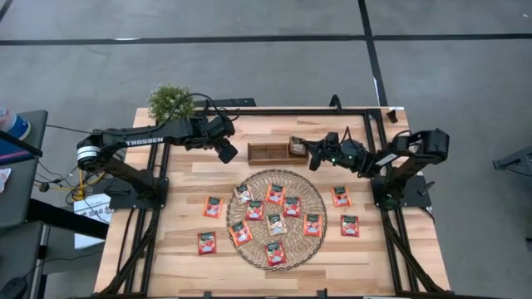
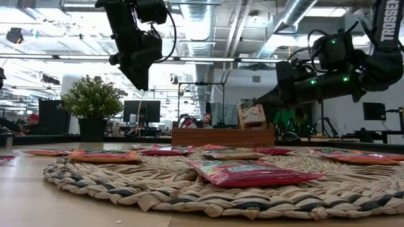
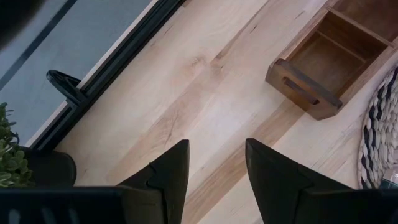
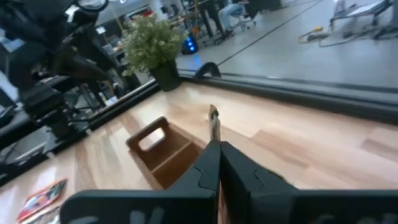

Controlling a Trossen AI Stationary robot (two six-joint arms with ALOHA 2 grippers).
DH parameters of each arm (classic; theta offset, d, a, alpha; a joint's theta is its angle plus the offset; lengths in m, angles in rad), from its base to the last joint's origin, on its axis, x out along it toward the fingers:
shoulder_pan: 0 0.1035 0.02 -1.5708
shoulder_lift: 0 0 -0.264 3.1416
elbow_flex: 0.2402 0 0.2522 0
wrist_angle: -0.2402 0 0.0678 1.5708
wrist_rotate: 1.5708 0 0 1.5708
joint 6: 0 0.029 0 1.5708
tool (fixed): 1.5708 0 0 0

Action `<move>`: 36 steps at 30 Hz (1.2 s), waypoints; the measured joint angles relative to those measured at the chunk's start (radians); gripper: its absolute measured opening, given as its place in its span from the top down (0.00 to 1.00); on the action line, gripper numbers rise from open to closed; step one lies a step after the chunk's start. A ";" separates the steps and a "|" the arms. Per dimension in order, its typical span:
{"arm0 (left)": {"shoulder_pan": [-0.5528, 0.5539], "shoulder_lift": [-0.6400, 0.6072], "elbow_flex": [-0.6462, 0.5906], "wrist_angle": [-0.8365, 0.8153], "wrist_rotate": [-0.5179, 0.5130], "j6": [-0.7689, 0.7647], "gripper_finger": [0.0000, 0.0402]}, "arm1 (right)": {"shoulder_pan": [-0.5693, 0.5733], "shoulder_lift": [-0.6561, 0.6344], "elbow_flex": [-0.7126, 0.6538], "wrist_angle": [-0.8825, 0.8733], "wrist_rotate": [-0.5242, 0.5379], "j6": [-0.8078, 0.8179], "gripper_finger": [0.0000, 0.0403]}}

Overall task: Pick & Place Tea
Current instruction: Put the gold tea bag into the wooden organizer

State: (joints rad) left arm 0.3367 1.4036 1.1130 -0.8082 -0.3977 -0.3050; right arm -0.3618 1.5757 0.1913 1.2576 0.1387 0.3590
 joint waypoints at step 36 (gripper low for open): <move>-0.001 0.001 0.000 0.002 0.035 0.023 0.63 | 0.000 0.000 0.000 -0.070 0.019 -0.018 1.00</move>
State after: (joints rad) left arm 0.3359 1.4042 1.1133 -0.8059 -0.3626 -0.2821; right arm -0.3622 1.5757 0.1913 1.1876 0.1581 0.3412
